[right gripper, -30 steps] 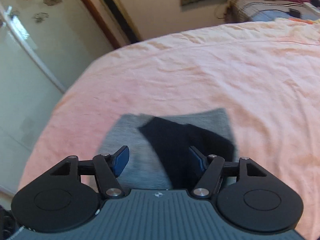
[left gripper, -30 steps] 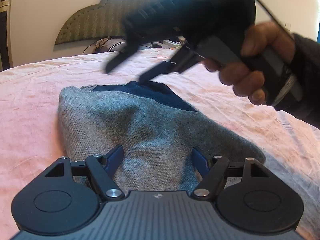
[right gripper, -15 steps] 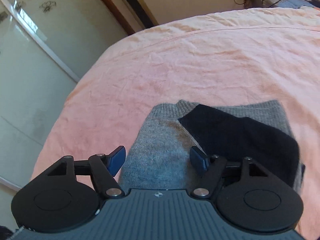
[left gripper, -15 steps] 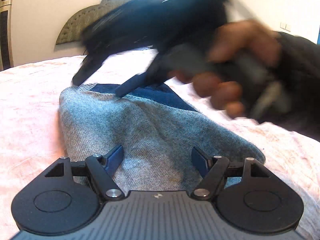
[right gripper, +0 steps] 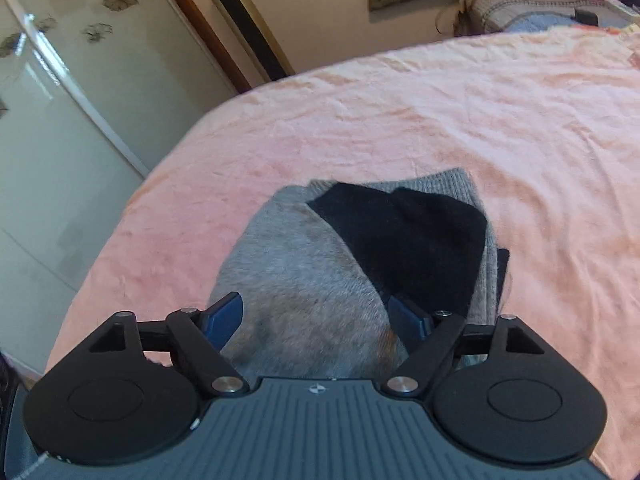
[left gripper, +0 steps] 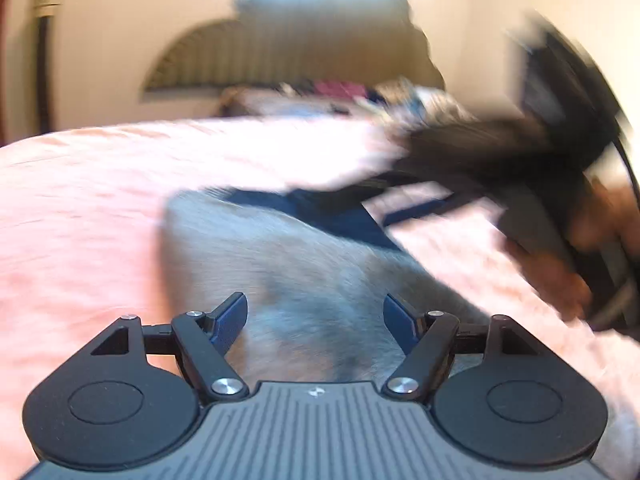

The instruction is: Fold small clothes

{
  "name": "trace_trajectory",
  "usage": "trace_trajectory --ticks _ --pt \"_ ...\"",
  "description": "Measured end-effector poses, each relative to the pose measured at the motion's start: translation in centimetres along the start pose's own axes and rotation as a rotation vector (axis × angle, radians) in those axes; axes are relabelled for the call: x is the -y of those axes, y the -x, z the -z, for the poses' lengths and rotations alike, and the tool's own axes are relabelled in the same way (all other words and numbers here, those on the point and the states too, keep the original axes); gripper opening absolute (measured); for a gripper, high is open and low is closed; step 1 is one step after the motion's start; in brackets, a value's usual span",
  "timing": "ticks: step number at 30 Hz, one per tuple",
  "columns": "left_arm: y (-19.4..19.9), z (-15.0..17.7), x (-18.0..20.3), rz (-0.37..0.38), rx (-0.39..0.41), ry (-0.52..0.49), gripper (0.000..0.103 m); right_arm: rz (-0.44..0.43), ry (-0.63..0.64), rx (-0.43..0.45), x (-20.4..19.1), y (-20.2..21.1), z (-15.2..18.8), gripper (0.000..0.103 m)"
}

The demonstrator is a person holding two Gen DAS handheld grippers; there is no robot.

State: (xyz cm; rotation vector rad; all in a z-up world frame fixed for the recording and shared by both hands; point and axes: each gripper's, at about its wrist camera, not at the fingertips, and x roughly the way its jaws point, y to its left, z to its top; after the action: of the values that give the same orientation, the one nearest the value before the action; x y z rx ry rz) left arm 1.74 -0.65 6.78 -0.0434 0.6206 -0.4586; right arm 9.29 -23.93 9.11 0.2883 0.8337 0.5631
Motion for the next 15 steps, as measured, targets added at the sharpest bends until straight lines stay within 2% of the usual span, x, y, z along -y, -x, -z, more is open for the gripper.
trace_trajectory --ticks 2,4,7,8,9,10,11,12,13,15 --pt "1.3 0.8 -2.1 -0.01 -0.018 0.106 0.075 0.04 -0.005 0.003 1.3 2.4 2.2 0.103" --pt "1.3 1.6 -4.1 0.044 -0.069 0.245 0.074 0.056 -0.085 -0.01 3.5 3.7 4.2 0.1" --pt "0.6 3.4 -6.4 0.159 -0.149 0.472 0.073 -0.019 -0.216 -0.083 6.1 3.8 7.1 0.088" --pt "-0.1 4.0 -7.0 0.213 -0.177 0.554 0.069 -0.056 -0.231 -0.099 6.2 3.5 8.0 0.086" --pt "-1.1 4.6 -7.4 0.263 -0.208 0.634 0.05 -0.066 -0.21 -0.075 6.0 3.6 8.4 0.085" --pt "-2.0 5.1 -7.8 0.275 -0.227 0.687 0.024 -0.075 -0.208 -0.076 5.9 3.4 8.5 0.083" --pt "-2.8 5.3 -8.1 0.265 -0.243 0.713 0.014 -0.09 -0.222 -0.086 5.8 3.1 8.4 0.074" --pt "-3.2 5.4 -8.3 0.274 -0.245 0.742 0.013 -0.095 -0.243 -0.121 5.9 2.4 8.3 0.029" --pt "-3.1 5.1 -8.2 0.269 -0.25 0.747 0.012 -0.086 -0.235 -0.138 5.8 1.9 8.3 0.02" --pt "-1.7 4.0 -6.8 0.232 -0.244 0.646 0.011 -0.078 -0.172 -0.134 4.6 2.3 8.4 0.02"
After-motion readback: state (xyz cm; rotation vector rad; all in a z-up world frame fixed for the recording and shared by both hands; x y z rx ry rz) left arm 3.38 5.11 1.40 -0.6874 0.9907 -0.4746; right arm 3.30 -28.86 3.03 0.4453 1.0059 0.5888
